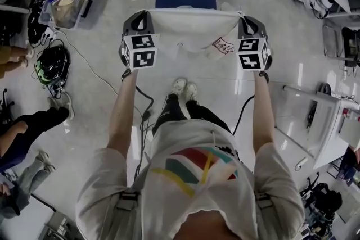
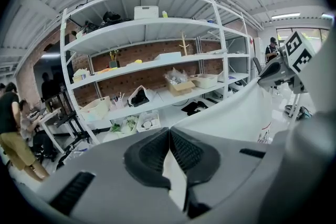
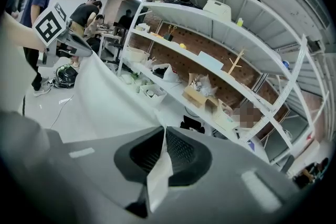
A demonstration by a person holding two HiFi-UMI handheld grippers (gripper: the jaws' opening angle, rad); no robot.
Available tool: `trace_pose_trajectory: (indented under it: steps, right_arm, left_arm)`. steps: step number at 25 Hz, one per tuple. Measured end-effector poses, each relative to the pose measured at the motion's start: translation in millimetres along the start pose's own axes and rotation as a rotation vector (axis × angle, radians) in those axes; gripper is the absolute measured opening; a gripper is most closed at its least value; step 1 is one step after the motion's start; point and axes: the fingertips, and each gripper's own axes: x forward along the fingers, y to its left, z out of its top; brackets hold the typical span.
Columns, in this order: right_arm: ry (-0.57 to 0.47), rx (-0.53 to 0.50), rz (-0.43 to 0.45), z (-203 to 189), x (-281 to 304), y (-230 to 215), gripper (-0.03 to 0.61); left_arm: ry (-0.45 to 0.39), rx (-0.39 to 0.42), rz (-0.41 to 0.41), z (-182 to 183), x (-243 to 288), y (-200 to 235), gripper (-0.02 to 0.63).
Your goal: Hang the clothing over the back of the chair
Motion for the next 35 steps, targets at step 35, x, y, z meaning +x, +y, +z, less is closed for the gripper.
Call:
trace_pose_trajectory:
  steps: [35]
  right_arm:
    - [0.126,0.024,0.1,-90.4,20.1,49.0,0.015]
  left_arm:
    - [0.168,0.092,0.031,-93.3,-25.7,-53.5,0.017]
